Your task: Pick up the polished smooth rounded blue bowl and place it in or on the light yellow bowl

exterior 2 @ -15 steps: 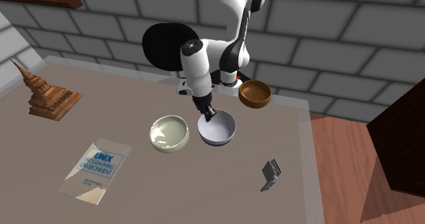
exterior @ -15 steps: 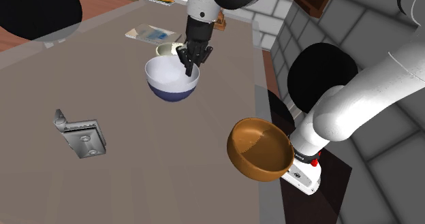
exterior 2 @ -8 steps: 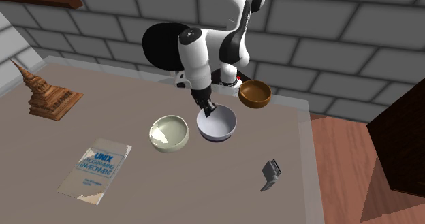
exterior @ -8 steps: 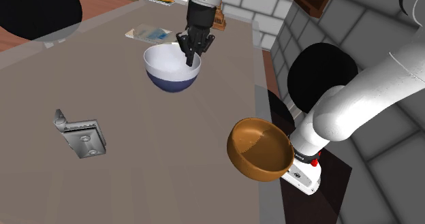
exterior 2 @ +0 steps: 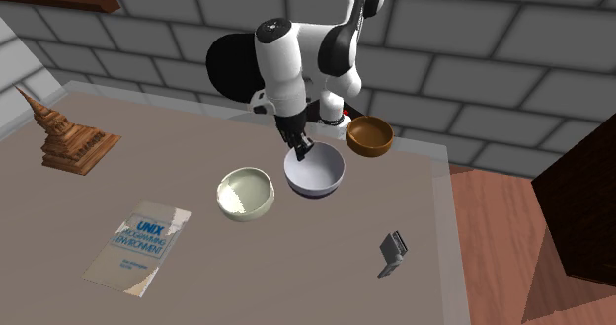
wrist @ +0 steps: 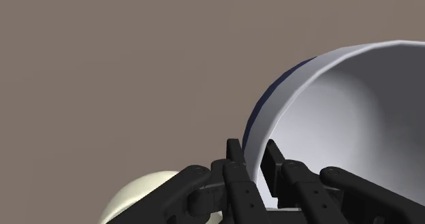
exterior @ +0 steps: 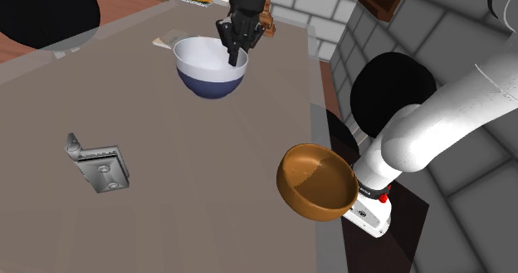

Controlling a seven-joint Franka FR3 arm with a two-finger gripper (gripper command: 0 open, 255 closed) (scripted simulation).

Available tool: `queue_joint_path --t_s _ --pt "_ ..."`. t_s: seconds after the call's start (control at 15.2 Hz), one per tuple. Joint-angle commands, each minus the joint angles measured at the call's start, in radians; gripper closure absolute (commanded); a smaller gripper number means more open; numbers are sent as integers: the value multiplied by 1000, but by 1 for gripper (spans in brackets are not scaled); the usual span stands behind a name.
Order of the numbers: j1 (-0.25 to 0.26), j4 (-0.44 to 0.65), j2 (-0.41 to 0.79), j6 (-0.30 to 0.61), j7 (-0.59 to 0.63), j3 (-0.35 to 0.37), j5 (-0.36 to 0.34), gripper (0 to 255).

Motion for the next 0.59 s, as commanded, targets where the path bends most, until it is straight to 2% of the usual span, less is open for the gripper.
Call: queue_joint_path --t_s 0.0,0.4,0.53 --pt "-1 25 -1 -26 3 -2 -1 255" --pt "-3 109 7 -101 14 -5 -7 255" --pt "-22 149 42 -114 -20 -27 -23 255"
